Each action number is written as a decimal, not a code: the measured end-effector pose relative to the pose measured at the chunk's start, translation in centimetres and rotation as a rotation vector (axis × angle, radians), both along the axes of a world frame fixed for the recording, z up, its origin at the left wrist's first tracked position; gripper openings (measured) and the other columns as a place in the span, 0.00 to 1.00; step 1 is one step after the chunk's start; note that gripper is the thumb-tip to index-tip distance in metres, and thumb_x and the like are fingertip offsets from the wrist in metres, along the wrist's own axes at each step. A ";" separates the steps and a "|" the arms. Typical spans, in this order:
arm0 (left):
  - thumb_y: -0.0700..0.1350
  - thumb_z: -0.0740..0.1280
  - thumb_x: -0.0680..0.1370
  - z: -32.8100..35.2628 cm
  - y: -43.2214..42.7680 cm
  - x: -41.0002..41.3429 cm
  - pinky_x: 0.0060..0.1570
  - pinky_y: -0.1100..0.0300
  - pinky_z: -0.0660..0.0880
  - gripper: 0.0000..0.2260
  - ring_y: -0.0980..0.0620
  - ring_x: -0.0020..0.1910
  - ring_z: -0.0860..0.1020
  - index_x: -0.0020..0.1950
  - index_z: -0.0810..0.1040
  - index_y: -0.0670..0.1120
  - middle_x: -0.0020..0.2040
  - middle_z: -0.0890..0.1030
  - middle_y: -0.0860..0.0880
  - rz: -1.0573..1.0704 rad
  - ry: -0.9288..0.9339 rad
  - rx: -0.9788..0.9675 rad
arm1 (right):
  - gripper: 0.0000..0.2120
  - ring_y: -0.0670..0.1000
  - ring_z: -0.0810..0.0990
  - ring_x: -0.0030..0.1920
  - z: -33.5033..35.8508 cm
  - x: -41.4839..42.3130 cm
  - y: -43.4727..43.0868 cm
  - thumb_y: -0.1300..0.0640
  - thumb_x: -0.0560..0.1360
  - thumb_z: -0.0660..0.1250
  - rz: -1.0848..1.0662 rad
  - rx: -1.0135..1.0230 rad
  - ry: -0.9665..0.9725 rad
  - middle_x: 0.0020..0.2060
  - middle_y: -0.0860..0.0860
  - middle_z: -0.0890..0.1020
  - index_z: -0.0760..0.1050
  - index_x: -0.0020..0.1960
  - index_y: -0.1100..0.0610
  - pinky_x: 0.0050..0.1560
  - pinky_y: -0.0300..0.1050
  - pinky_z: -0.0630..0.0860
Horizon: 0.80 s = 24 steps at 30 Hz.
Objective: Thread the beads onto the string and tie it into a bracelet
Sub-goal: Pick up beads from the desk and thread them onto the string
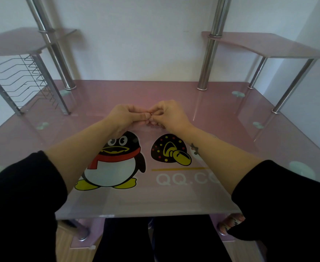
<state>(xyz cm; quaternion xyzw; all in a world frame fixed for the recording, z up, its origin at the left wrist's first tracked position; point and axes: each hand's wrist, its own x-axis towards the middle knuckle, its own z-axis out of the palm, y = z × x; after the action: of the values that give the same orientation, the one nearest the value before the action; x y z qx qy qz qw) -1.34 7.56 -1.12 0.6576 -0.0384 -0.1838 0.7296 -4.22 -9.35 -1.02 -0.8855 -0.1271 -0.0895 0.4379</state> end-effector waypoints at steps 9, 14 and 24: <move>0.33 0.71 0.72 0.1 -0.4 -0.3 0.36 0.66 0.80 0.03 0.46 0.42 0.85 0.44 0.81 0.34 0.42 0.85 0.37 0.047 0.055 -0.006 | 0.07 0.38 0.79 0.28 -0.4 0.3 -0.1 0.67 0.73 0.69 -0.021 0.051 0.051 0.31 0.47 0.82 0.81 0.50 0.61 0.30 0.30 0.75; 0.36 0.71 0.73 0.1 -0.5 -0.4 0.35 0.65 0.80 0.04 0.46 0.42 0.85 0.45 0.81 0.36 0.42 0.85 0.38 0.071 0.013 0.072 | 0.07 0.46 0.81 0.30 -0.3 0.4 -0.3 0.64 0.73 0.70 -0.045 0.027 0.050 0.32 0.52 0.84 0.80 0.51 0.61 0.32 0.41 0.80; 0.40 0.69 0.76 1.7 -0.9 0.2 0.37 0.67 0.78 0.04 0.53 0.42 0.84 0.49 0.80 0.40 0.43 0.85 0.43 0.054 -0.127 0.129 | 0.15 0.42 0.77 0.38 0.6 -0.1 -1.2 0.70 0.72 0.64 -0.037 -0.071 0.014 0.46 0.54 0.83 0.79 0.56 0.61 0.36 0.26 0.72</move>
<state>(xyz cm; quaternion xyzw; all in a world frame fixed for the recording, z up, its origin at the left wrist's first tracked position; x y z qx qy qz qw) -1.13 6.63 0.55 0.7145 -0.0549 -0.1238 0.6864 -4.34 -10.55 -0.47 -0.9032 -0.1104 -0.0869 0.4055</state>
